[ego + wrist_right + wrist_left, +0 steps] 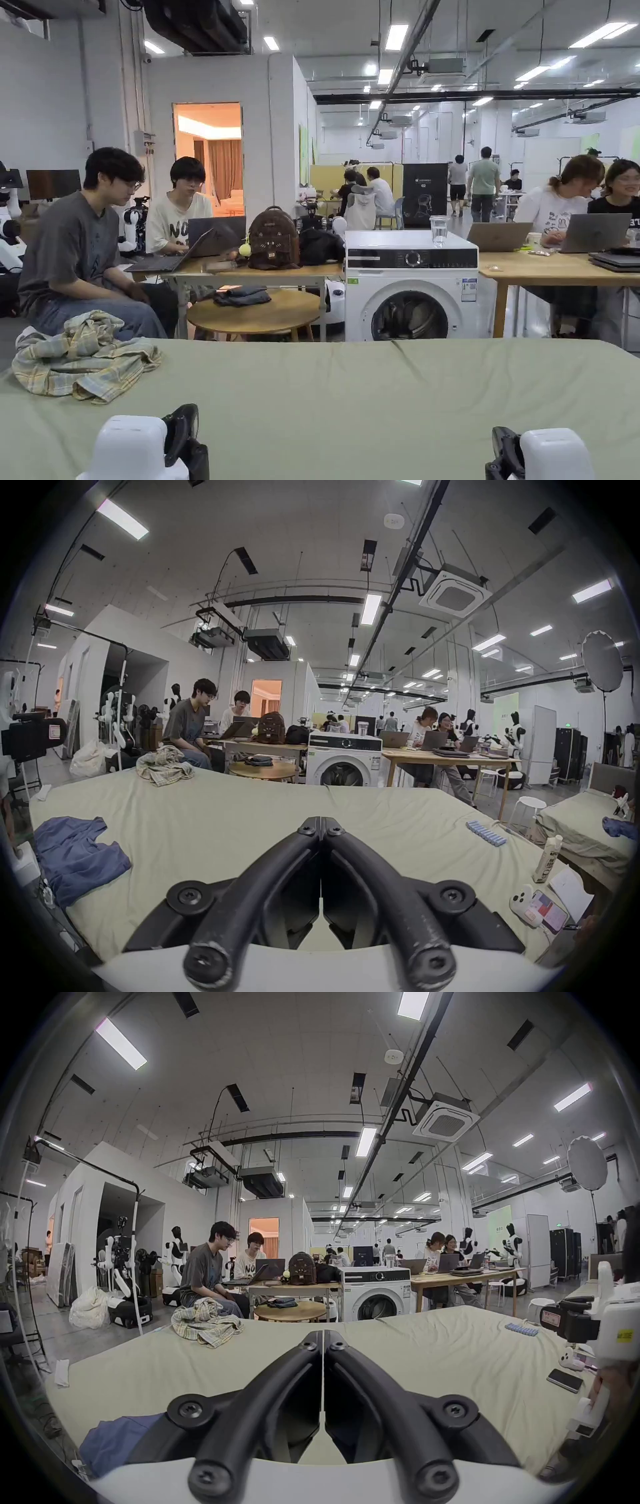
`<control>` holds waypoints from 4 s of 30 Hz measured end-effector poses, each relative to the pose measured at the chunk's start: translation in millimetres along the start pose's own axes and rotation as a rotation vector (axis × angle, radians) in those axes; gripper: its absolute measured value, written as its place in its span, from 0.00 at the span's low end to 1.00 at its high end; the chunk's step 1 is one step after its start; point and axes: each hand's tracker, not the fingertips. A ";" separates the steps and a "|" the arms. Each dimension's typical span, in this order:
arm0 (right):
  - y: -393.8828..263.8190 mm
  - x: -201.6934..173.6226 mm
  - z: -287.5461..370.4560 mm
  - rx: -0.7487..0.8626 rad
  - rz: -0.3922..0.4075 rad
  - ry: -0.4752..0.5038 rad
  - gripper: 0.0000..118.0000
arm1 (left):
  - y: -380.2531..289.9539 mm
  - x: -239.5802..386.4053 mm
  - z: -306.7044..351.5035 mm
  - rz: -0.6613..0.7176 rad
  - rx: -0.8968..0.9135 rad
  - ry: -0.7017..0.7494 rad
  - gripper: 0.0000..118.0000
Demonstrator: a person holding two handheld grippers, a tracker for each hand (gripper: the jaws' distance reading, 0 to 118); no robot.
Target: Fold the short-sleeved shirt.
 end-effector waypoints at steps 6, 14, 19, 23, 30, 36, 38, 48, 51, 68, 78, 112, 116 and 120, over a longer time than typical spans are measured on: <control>0.0 1.4 -1.0 -0.003 0.025 -0.008 0.00 | -1.3 -2.3 1.9 0.008 0.000 0.011 0.00; -0.9 0.3 -0.9 -0.003 0.021 -0.011 0.00 | -2.3 1.3 0.8 -0.007 -0.004 0.003 0.00; -0.6 4.3 -0.9 -0.003 -0.005 -0.011 0.00 | -1.3 3.8 1.4 -0.025 0.003 -0.005 0.00; -0.7 5.6 0.3 -0.003 -0.011 -0.010 0.00 | -1.7 5.1 1.1 -0.027 0.003 -0.001 0.00; -0.7 8.0 2.5 -0.008 -0.009 -0.011 0.00 | -4.5 5.3 1.9 -0.037 -0.010 -0.007 0.00; 0.0 6.9 2.2 -0.011 0.021 -0.012 0.00 | -2.2 2.9 1.2 -0.019 -0.007 -0.001 0.00; -0.3 6.1 1.5 -0.012 0.020 -0.013 0.00 | -2.5 2.4 0.6 -0.015 -0.008 0.001 0.00; 0.6 4.0 0.1 -0.015 0.017 -0.003 0.00 | 0.1 1.8 0.1 -0.030 -0.003 0.003 0.00; 0.6 3.2 -0.3 -0.014 0.025 -0.008 0.00 | 0.0 1.5 0.3 -0.020 -0.004 0.002 0.00; -5.3 -0.6 -7.9 -0.036 -0.003 -0.004 0.00 | 0.7 -4.7 -0.3 -0.006 -0.008 0.025 0.00; 0.8 -47.6 -25.4 -0.030 -0.003 0.108 0.00 | 1.5 -47.4 20.9 -0.009 -0.023 0.097 0.00; -39.3 -162.5 -55.8 -0.156 -0.035 0.439 0.00 | -92.1 -213.7 -6.0 0.175 -0.596 0.174 0.44; -55.1 -159.1 -57.7 -0.213 -0.045 0.448 0.00 | -142.2 -225.7 -45.6 0.183 -0.823 0.150 0.43; -63.2 -153.4 -60.0 -0.249 -0.040 0.448 0.00 | -184.1 -232.0 -74.7 0.185 -0.942 0.193 0.43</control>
